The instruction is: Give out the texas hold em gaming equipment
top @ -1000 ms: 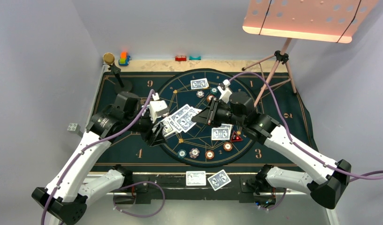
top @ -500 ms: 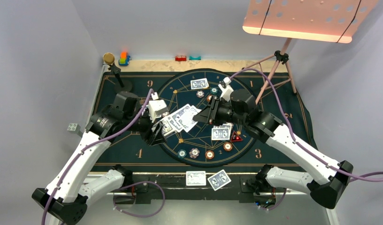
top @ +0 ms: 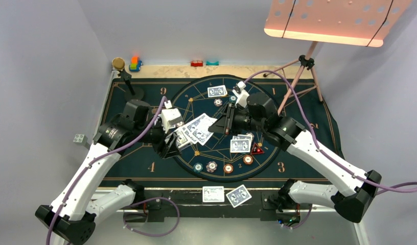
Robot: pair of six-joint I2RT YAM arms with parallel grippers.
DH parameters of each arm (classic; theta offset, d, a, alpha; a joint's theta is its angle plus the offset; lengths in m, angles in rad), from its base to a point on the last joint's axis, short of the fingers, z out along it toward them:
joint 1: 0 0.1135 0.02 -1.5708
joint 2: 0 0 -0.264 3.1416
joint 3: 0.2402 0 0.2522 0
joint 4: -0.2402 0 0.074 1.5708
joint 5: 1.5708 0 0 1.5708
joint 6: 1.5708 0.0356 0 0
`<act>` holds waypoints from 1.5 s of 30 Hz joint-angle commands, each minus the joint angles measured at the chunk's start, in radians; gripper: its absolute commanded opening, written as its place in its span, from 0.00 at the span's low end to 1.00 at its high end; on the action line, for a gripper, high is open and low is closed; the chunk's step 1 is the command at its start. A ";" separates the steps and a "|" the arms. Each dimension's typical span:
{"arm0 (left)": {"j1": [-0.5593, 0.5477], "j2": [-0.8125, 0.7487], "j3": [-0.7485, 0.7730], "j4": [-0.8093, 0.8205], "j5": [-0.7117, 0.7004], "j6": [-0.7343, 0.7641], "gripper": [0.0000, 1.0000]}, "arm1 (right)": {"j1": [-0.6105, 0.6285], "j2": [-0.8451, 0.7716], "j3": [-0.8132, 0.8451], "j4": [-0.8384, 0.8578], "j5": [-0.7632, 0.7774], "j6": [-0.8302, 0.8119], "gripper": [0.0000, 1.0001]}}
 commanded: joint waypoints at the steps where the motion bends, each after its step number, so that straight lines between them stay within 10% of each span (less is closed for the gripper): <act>1: 0.014 -0.005 -0.005 0.040 0.031 -0.019 0.00 | -0.005 -0.021 0.053 -0.022 -0.019 -0.032 0.15; 26: 0.046 0.011 0.019 0.038 0.050 -0.015 0.00 | -0.011 -0.083 0.152 0.023 -0.094 -0.058 0.00; 45: 0.111 -0.045 0.040 -0.047 0.069 0.024 0.00 | -0.053 0.097 0.399 -0.462 0.594 -0.470 0.00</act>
